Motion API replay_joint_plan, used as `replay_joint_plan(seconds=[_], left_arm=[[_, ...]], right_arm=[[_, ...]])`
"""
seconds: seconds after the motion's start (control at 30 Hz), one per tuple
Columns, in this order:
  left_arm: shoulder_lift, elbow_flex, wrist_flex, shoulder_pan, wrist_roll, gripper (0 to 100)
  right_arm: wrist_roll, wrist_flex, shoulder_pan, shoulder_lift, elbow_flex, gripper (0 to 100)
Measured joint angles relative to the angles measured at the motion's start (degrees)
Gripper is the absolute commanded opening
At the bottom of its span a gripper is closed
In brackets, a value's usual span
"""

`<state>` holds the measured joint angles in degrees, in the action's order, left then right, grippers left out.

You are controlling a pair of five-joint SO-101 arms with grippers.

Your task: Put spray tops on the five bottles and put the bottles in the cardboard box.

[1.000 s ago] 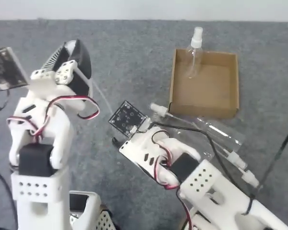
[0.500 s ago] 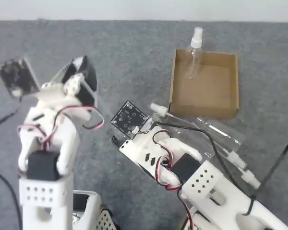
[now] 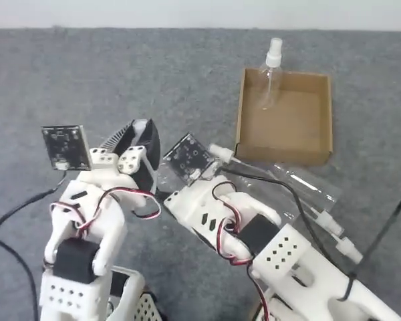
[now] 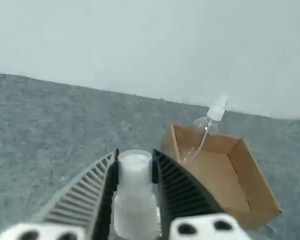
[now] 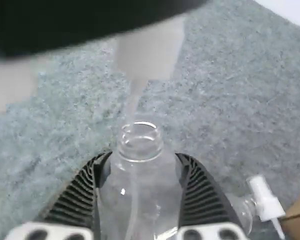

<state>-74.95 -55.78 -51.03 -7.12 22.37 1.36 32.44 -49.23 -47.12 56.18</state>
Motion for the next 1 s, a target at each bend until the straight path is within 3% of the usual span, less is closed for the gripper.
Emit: replay_joint_plan(seconds=[0.17, 0.37, 0.67, 0.87, 1.0], left_arm=[[-0.62, -1.93, 0.00, -0.18, 0.00, 3], [-0.35, -2.81, 0.00, -0.18, 0.00, 14], [0.00, 0.26, -0.09, -1.85, -2.90, 15], [-0.26, 4.04, -0.09, 4.75, -5.80, 15], [6.33, 4.75, 0.09, 9.41, -7.03, 15]], right_arm=[[2.55, 0.00, 0.97, 0.00, 0.97, 0.6], [2.90, -0.18, 1.05, 0.00, 1.76, 0.6], [3.25, -11.87, 2.37, -0.70, 8.70, 0.6], [3.25, -13.45, 2.29, -0.70, 9.32, 0.6], [3.25, -13.45, 2.37, -3.96, 10.64, 0.6]])
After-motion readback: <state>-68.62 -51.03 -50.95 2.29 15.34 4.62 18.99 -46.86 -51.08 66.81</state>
